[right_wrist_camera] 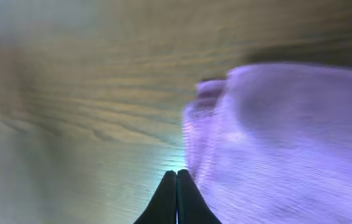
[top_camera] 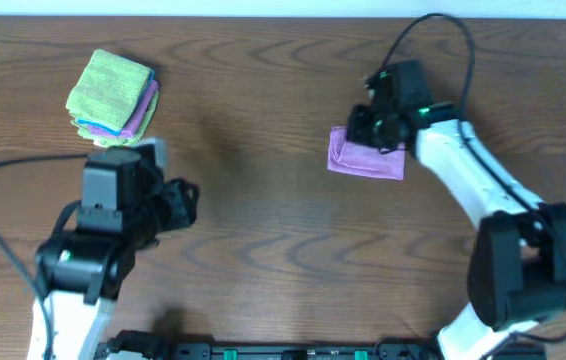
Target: Fold the cloth
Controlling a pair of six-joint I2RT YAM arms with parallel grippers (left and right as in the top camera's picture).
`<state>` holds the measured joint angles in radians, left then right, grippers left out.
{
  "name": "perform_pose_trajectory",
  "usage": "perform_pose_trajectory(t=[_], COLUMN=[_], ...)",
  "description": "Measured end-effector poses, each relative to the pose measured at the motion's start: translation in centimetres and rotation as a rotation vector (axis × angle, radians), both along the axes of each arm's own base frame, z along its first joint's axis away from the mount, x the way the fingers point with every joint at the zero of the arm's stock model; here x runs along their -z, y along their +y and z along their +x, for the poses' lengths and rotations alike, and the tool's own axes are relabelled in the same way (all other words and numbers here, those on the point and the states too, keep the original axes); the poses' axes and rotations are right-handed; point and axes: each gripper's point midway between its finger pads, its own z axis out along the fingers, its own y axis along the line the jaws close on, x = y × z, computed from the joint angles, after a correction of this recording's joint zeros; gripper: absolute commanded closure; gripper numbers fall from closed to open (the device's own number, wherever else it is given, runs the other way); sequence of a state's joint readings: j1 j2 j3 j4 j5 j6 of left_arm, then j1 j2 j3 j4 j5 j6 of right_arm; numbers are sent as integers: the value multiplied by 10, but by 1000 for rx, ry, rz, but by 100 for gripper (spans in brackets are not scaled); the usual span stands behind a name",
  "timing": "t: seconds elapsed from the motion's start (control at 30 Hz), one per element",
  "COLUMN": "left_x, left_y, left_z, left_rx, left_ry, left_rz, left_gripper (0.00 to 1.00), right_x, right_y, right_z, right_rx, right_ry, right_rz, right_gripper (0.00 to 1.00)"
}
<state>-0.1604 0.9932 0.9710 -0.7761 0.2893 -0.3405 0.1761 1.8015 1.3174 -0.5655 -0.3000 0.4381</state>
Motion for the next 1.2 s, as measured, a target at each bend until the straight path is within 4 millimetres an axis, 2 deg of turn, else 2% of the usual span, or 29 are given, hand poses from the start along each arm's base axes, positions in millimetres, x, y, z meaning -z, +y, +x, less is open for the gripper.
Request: perform_pose_trajectory(t=[0.1,0.2,0.3,0.33,0.4,0.47,0.57,0.67,0.8,0.93,1.07,1.2], left_x=[12,33,50,70,83,106,128,131,129,128,132,149], left_y=[-22,-52,-85,-106,-130,-149,-161,-163,-166,-167,-166,-159], left_z=[33,66,90,95,110,115,114,113,111,110,107,91], left_rx=[65,151,218,251,275,285,283,275,278,283,281,261], left_ry=[-33,-47,-67,-35,-61,-28,28,52,61,68,84,189], left_rz=[-82,-153,-211,-243,-287,-326,-366,-390,-412,-422,-416,-383], left_gripper=[35,23,4,4,4,4,4,4,4,4,5,4], right_x=[-26,-37,-26,-20,-10,7,34,67,105,104,103,103], right_y=[-43,-86,-118,-123,-129,-132,-132,-128,-101,-66,-32,-12], right_z=[-4,-14,-17,-16,-15,-11,-7,-5,-1,5,0,-5], right_rx=[101,209,287,300,312,316,312,301,247,176,99,51], right_ry=[-15,5,46,58,79,106,153,205,246,207,199,197], right_rz=[-55,-142,-206,-215,-230,-240,-244,-246,-232,-200,-188,-180], right_gripper=[98,98,98,98,98,98,98,98,99,99,98,98])
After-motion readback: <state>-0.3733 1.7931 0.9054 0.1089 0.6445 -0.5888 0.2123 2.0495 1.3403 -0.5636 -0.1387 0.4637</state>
